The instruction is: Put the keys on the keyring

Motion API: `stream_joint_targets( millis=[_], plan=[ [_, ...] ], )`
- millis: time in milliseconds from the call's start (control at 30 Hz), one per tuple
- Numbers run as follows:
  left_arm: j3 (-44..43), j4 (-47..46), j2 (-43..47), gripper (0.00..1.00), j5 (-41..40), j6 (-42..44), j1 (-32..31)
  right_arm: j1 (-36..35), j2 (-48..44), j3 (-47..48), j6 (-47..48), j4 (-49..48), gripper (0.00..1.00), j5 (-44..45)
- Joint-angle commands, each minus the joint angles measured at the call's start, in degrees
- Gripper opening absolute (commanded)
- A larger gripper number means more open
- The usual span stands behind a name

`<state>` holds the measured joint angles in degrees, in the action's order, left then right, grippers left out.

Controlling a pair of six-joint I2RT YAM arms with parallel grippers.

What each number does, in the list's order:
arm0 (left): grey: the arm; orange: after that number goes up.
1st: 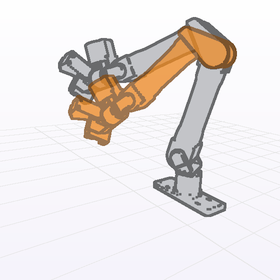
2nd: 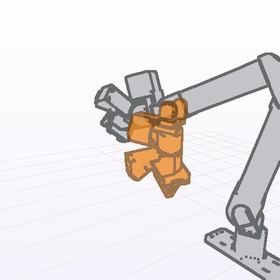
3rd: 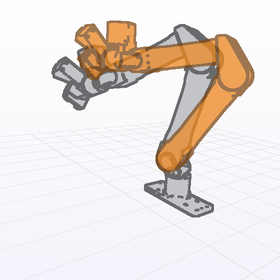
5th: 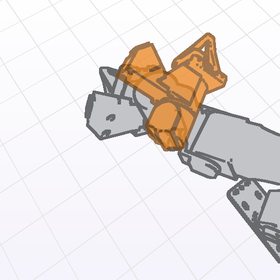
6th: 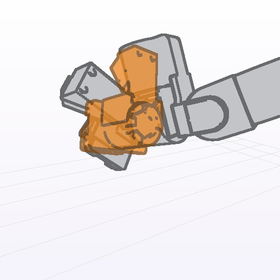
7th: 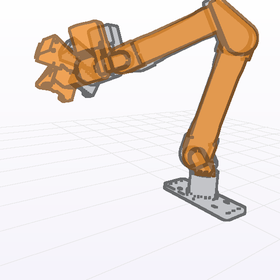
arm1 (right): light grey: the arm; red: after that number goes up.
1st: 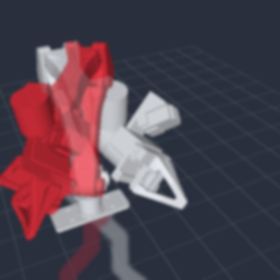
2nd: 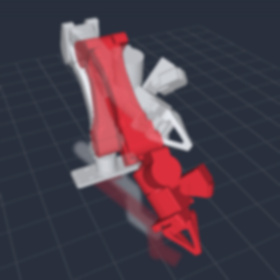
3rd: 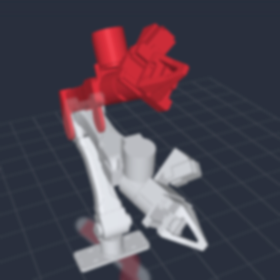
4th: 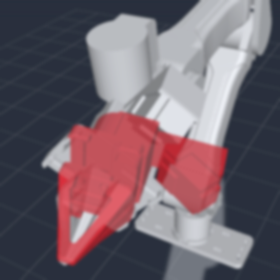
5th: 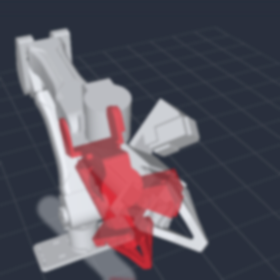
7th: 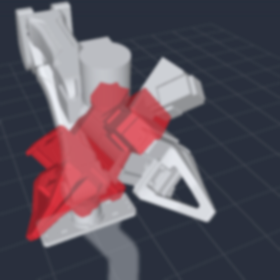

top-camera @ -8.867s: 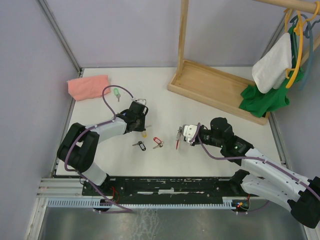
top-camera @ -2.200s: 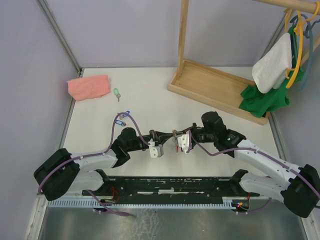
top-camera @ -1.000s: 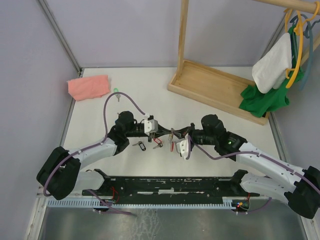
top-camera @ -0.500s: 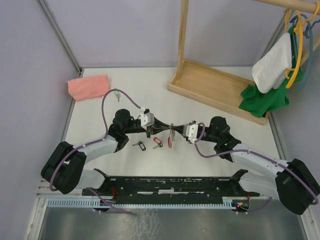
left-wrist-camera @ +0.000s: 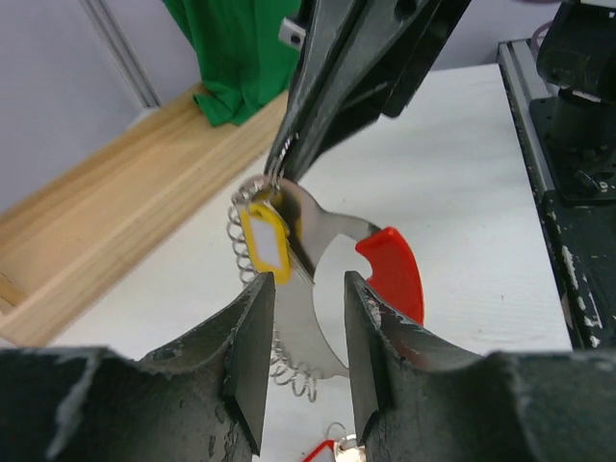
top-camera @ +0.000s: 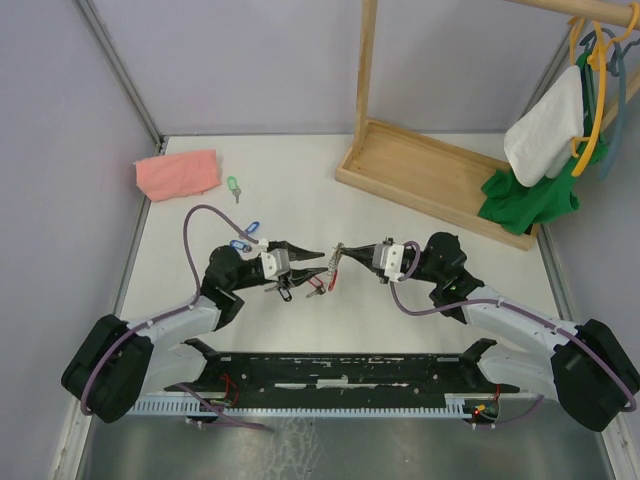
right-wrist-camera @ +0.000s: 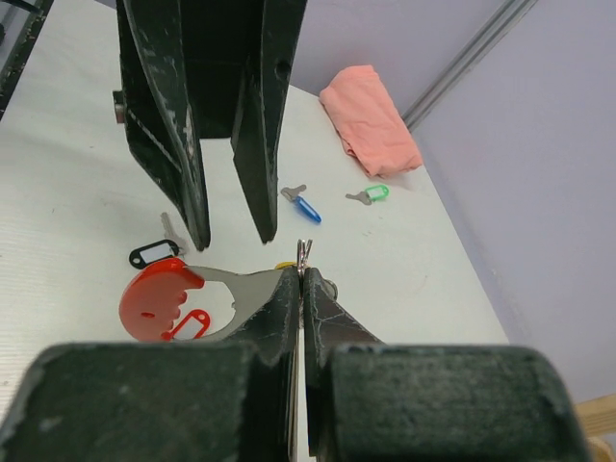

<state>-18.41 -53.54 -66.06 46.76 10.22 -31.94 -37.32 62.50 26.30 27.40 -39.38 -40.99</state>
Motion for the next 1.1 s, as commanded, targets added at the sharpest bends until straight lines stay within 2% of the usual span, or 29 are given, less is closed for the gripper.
stream_joint_targets(
  millis=[0,200,433,733,1067],
  plan=[
    [2.65,-12.38,3.87,0.43,-0.14,2.65,0.03,0.28,-1.08,1.86,0.35,-1.06,0.01,-2.26],
    [3.25,-21.55,1.51,0.43,1.30,0.73,-0.13,0.26,-0.58,2.27,0.18,-0.84,0.01,-3.68],
    [1.08,-25.34,-3.27,0.42,2.83,-1.06,-0.62,0.25,-0.06,2.81,0.59,0.39,0.01,-5.36],
    [-1.36,-24.67,-6.89,0.41,5.10,-1.44,-0.75,0.25,-0.33,3.98,2.09,3.51,0.01,-7.28],
    [-3.89,-16.25,-8.02,0.32,8.00,2.07,-0.77,0.23,-0.32,4.85,1.70,3.74,0.01,-8.86]
  ],
)
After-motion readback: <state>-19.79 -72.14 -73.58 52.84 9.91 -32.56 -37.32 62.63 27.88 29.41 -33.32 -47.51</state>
